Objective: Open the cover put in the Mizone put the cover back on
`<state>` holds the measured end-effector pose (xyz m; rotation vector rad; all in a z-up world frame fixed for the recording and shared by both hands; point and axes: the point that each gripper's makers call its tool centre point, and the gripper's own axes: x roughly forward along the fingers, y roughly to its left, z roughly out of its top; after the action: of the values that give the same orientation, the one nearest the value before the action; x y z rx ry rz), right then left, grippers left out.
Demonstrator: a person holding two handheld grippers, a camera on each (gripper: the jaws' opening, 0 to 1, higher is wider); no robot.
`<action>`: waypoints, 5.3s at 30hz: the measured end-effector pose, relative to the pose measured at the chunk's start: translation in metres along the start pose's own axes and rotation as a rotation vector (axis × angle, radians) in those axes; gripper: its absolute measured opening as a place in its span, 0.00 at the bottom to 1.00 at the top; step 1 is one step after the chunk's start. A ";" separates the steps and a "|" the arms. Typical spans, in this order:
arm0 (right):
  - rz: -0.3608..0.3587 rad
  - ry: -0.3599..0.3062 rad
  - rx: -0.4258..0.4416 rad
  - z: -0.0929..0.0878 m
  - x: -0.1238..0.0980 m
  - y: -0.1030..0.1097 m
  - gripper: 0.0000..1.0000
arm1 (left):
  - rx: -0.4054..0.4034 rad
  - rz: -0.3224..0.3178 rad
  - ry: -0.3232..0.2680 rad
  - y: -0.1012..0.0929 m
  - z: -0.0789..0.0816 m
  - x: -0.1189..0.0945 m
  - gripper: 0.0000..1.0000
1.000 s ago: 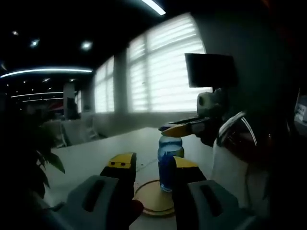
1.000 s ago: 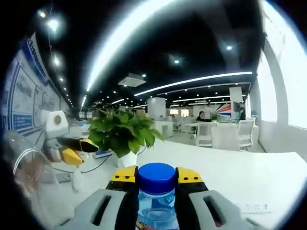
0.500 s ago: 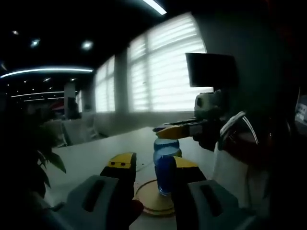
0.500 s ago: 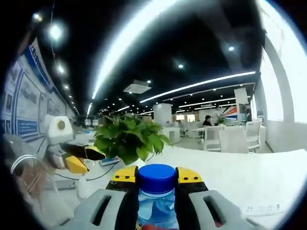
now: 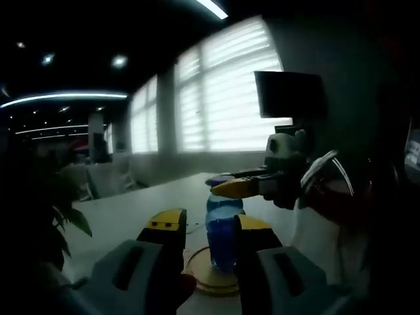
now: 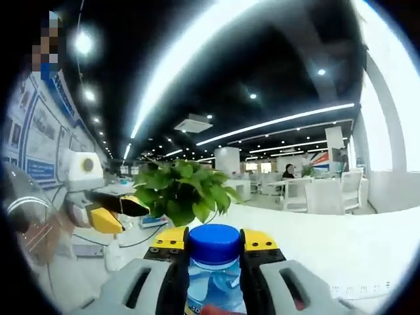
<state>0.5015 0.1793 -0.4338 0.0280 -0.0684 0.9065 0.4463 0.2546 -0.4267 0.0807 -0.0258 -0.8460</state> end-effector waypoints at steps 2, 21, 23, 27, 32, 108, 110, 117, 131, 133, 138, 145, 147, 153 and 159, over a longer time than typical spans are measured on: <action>-0.003 -0.002 0.013 0.000 0.000 -0.001 0.22 | -0.001 -0.003 0.002 -0.001 0.000 0.000 0.21; 0.009 -0.007 0.012 -0.004 0.002 -0.001 0.23 | 0.002 -0.016 0.012 -0.005 -0.004 0.001 0.21; 0.009 -0.004 0.001 -0.004 0.002 -0.001 0.23 | 0.007 -0.019 0.009 -0.005 -0.004 0.001 0.21; 0.007 -0.001 -0.006 -0.004 0.002 -0.001 0.23 | -0.011 -0.027 -0.004 -0.005 -0.002 0.001 0.21; 0.011 0.015 0.003 -0.005 0.001 -0.001 0.23 | -0.025 -0.032 0.001 -0.006 -0.005 0.004 0.21; 0.046 0.116 -0.065 0.022 -0.107 0.003 0.20 | -0.035 0.001 -0.038 -0.020 0.013 -0.018 0.21; 0.015 0.108 -0.044 0.019 -0.116 -0.001 0.20 | -0.039 0.003 -0.032 -0.024 0.007 -0.022 0.22; -0.021 0.063 0.055 0.012 -0.143 -0.001 0.20 | -0.128 0.049 -0.073 -0.020 -0.006 -0.046 0.22; 0.038 0.120 -0.050 -0.024 -0.186 0.042 0.22 | -0.115 0.019 -0.091 -0.044 -0.037 -0.075 0.23; 0.056 0.116 -0.050 -0.026 -0.190 0.048 0.23 | -0.116 0.019 -0.092 -0.048 -0.039 -0.079 0.23; 0.129 0.114 -0.068 -0.031 -0.201 0.067 0.26 | -0.117 -0.010 -0.100 -0.062 -0.045 -0.088 0.27; 0.266 0.114 -0.009 -0.041 -0.211 0.091 0.35 | -0.115 -0.128 -0.098 -0.093 -0.054 -0.092 0.34; 0.322 0.108 0.016 -0.042 -0.213 0.101 0.43 | -0.102 -0.156 -0.095 -0.102 -0.055 -0.091 0.35; 0.386 0.069 0.068 -0.042 -0.208 0.112 0.49 | -0.113 -0.191 -0.108 -0.110 -0.053 -0.092 0.38; 0.403 0.109 0.095 -0.060 -0.195 0.117 0.52 | -0.150 -0.198 -0.101 -0.112 -0.056 -0.092 0.39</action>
<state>0.2929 0.1016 -0.5081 0.0541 0.0732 1.3124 0.3052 0.2528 -0.4910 -0.1019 -0.0495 -1.0465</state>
